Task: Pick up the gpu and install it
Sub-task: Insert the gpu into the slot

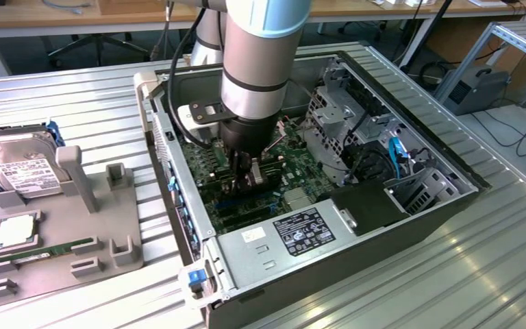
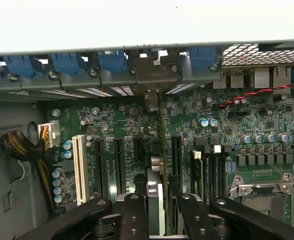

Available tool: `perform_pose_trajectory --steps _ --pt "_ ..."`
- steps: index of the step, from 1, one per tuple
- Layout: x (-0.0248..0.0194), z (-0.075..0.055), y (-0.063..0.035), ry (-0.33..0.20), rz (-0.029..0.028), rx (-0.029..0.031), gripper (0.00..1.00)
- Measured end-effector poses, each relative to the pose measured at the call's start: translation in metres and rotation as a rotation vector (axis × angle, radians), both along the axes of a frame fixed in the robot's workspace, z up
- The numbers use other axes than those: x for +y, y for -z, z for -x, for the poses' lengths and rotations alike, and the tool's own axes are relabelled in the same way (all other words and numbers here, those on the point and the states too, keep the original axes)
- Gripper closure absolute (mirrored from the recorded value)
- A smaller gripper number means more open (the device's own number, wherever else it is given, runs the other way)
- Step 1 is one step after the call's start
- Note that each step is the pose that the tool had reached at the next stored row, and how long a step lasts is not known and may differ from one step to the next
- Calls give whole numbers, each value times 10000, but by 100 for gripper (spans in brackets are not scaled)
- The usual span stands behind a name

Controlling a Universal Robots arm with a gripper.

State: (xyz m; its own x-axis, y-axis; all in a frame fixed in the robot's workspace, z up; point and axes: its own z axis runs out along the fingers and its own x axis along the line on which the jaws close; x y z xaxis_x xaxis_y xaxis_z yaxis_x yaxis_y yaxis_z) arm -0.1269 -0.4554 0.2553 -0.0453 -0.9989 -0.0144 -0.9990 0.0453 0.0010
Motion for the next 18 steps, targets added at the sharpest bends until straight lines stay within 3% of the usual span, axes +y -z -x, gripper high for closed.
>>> perform_pose_trajectory --steps 14,18 --pt "0 0 2 0 2 1 73" --pt "35 -5 7 3 9 5 73"
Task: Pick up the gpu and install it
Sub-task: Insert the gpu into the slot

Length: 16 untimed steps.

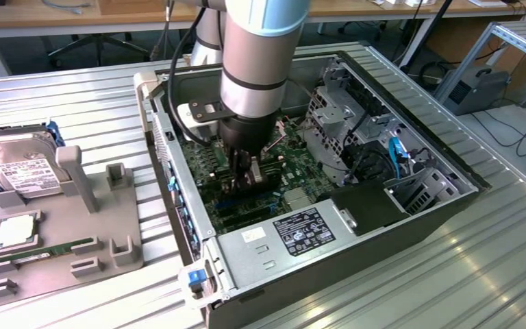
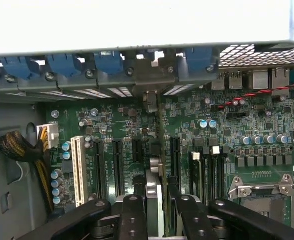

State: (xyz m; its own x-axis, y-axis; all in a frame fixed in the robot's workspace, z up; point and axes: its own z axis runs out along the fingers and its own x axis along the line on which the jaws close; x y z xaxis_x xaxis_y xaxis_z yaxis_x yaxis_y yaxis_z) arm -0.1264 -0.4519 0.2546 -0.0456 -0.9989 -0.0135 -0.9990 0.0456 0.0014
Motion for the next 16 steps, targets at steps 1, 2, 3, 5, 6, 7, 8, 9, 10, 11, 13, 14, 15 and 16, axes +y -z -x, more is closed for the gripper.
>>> perform_pose_trajectory --steps 1,2,3,5,6,7,8,9,10,11,13,14,15,16 --pt "9 -1 1 1 -1 -1 73" --pt "15 -1 3 2 -3 -2 73" --pt "20 -2 6 3 -5 -4 73" --pt "22 -3 10 8 -9 -5 73" --pt "21 -2 10 10 -8 -5 73" --pt "22 -1 10 12 -8 -5 73" --pt "22 3 12 13 -8 -6 73" --pt "21 5 14 10 -8 -6 73" --pt "21 13 18 10 -6 -4 73" --pt "21 21 21 11 -6 -4 73" --pt "21 31 27 8 -7 -6 73" --pt "21 37 30 9 -5 -7 73" --pt "21 45 34 11 -2 -12 73" --pt "21 51 36 12 1 -17 73"
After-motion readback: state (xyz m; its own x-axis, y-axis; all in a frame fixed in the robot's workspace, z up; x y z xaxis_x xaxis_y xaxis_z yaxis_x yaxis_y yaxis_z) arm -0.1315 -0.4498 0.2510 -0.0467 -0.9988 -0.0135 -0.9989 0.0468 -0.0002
